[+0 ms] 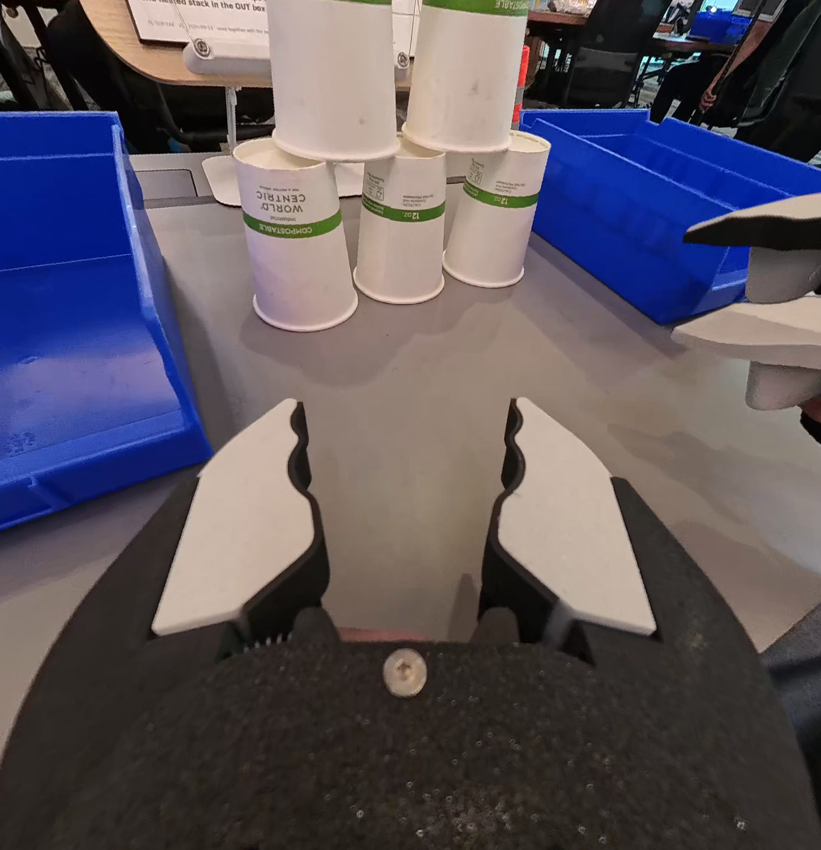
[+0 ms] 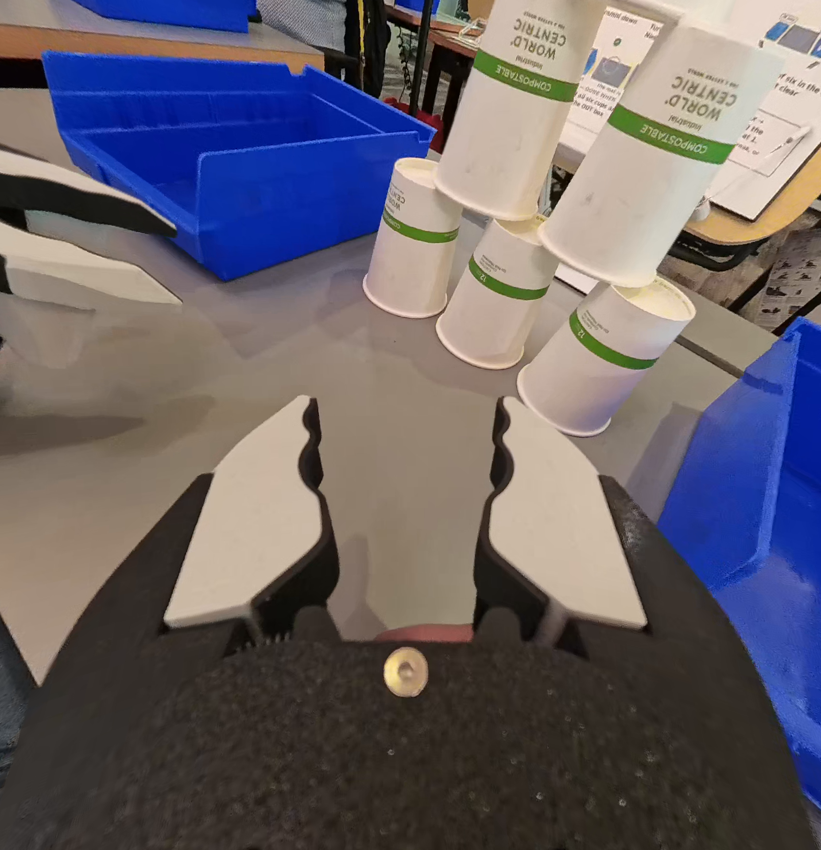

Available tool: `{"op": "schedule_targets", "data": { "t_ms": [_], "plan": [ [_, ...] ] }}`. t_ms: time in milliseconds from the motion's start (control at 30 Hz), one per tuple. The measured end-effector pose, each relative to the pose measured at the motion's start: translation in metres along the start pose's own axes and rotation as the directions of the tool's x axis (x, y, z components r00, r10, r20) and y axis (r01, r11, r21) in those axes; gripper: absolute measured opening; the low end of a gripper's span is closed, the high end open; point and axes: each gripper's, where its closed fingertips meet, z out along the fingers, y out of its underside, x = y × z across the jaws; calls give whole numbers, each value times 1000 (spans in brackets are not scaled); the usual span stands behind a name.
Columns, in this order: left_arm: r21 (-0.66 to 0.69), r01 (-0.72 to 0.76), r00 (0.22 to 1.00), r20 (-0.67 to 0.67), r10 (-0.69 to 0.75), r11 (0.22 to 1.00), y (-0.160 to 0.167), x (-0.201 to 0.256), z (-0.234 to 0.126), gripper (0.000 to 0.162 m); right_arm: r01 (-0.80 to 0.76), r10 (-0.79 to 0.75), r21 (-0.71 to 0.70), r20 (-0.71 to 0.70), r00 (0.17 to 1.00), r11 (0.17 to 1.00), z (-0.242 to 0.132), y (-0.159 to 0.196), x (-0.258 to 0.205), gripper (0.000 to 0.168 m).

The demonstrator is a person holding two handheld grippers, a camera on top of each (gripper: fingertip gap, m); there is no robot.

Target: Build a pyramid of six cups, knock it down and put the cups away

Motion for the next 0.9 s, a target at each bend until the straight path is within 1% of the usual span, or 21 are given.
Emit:
{"op": "schedule_targets", "data": {
  "t_ms": [133,200,233,267,333,367,433,500,533,600,633,667,700,733,767,800,833,867,900],
  "plan": [
    [-7,31,999,-12,-31,1000,1,-1,-1,82,1,-2,-13,-25,1000,1000,1,3,-2,66],
    [-13,40,999,-21,-40,999,2,0,-1,82,21,-22,-14,-48,999,1000,0,3,0,54],
    [-15,41,999,-23,-42,999,3,1,-1,82,33,-34,-26,-20,999,999,-1,3,-4,31],
    [-17,41,999,-26,-42,999,3,1,-1,82,62,-60,-47,56,997,997,-2,5,-16,0],
    [-17,38,999,-30,-38,999,3,3,-2,81,148,-131,-64,213,968,987,-3,7,-49,0],
    [-16,35,999,-32,-36,999,3,3,-2,81,231,-198,-80,294,935,970,-3,11,-66,0],
    [-13,36,999,-41,-36,999,3,5,-3,81,430,-350,-114,416,839,896,2,24,-87,0],
    [-19,38,998,-56,-39,999,4,7,-2,81,583,-411,-141,578,704,800,9,39,-100,0],
    [-25,37,997,-62,-38,999,4,8,-1,81,652,-425,-159,642,639,741,15,45,-97,0],
    [-37,25,997,-66,-27,999,6,9,2,81,769,-419,-205,739,527,605,38,53,-77,0],
    [-44,17,997,-68,-20,999,7,9,4,81,814,-421,-234,761,494,532,56,54,-59,0],
    [-49,10,997,-71,-13,999,8,10,5,81,848,-454,-275,747,485,453,82,51,-34,0],
    [-55,2,997,-73,-6,998,9,10,7,81,865,-546,-337,674,497,372,118,41,2,0],
    [-61,-5,997,-72,1,998,10,10,8,81,850,-682,-416,521,514,323,157,16,44,0],
    [-66,-12,997,-72,7,998,11,10,8,81,809,-780,-480,338,526,338,185,-16,78,0],
    [-71,-16,997,-73,11,997,12,10,9,81,760,-790,-500,216,574,415,197,-38,94,0],
    [-74,-21,997,-75,15,997,13,10,9,81,730,-760,-484,184,623,482,199,-48,95,0],
    [-77,-27,997,-78,21,997,14,11,9,81,712,-718,-471,210,664,521,193,-46,87,0],
    [-80,-34,997,-79,27,996,15,11,8,81,705,-693,-462,232,682,538,182,-41,76,0]
  ]
}}
